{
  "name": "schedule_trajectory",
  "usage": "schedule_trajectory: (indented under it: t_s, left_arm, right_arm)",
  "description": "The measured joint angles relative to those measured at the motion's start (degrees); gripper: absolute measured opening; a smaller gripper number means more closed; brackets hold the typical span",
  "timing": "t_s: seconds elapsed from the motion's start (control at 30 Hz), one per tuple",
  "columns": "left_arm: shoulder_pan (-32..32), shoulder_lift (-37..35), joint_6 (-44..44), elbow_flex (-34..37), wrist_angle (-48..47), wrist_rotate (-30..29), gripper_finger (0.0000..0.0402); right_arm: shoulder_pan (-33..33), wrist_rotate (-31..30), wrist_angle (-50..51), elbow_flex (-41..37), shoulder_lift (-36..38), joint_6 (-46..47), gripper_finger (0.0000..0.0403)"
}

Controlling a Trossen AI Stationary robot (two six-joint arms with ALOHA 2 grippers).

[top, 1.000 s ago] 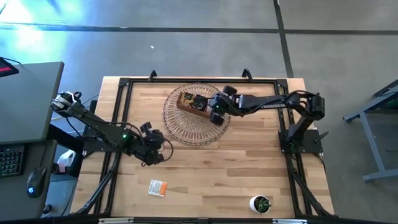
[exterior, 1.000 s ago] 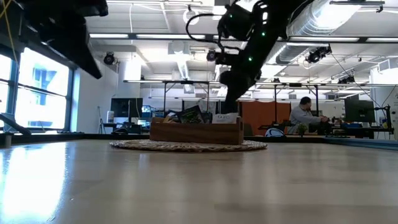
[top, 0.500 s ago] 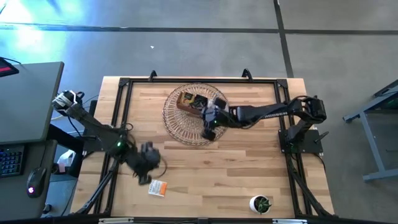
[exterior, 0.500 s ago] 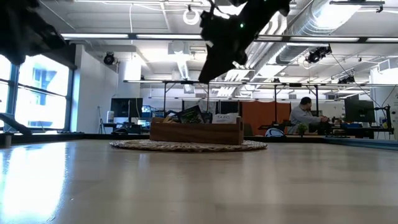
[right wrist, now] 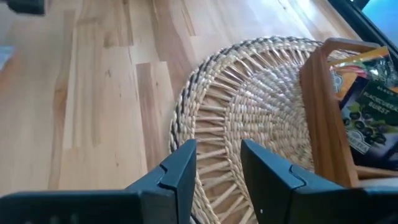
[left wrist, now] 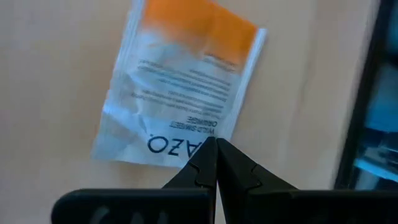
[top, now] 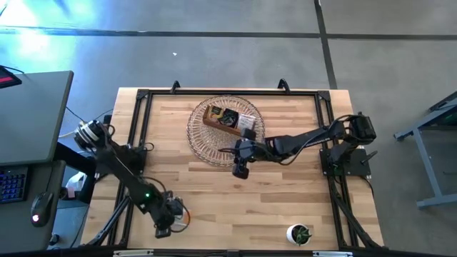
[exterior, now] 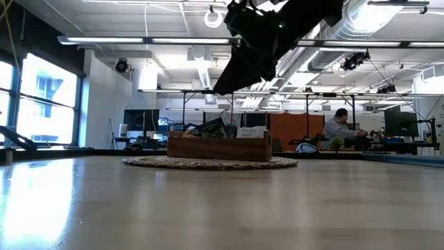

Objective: Pick & Place Tea
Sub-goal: Put the white tea bag into the right section of the wooden organizer

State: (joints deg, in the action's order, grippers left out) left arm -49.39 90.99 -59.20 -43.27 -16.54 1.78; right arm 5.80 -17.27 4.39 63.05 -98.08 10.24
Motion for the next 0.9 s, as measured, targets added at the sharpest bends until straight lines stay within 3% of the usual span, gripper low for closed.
schedule_trajectory:
  t_s: [0.27, 0.47, 0.57, 0.9]
  left_arm:
    - [7.0, 1.8, 8.6, -0.3, 0.9, -0.9, 0.0000]
    - [14.8, 1.8, 29.5, -0.2, 0.5, 2.2, 0.0000]
    - [19.4, 1.9, 38.1, -0.5, 0.2, 2.2, 0.0000]
    - [31.2, 2.7, 68.1, -4.6, -0.5, 1.7, 0.0000]
  right_arm:
    - [0.2, 1.2, -4.4, 0.0, 0.0, -1.5, 0.0124]
    - [0.2, 6.0, -9.3, 0.0, 0.0, -3.5, 0.0124]
    - [0.2, 10.2, -9.5, -0.1, -0.1, -0.9, 0.0124]
    - [1.1, 14.4, -9.3, -0.2, -8.4, 9.5, 0.0124]
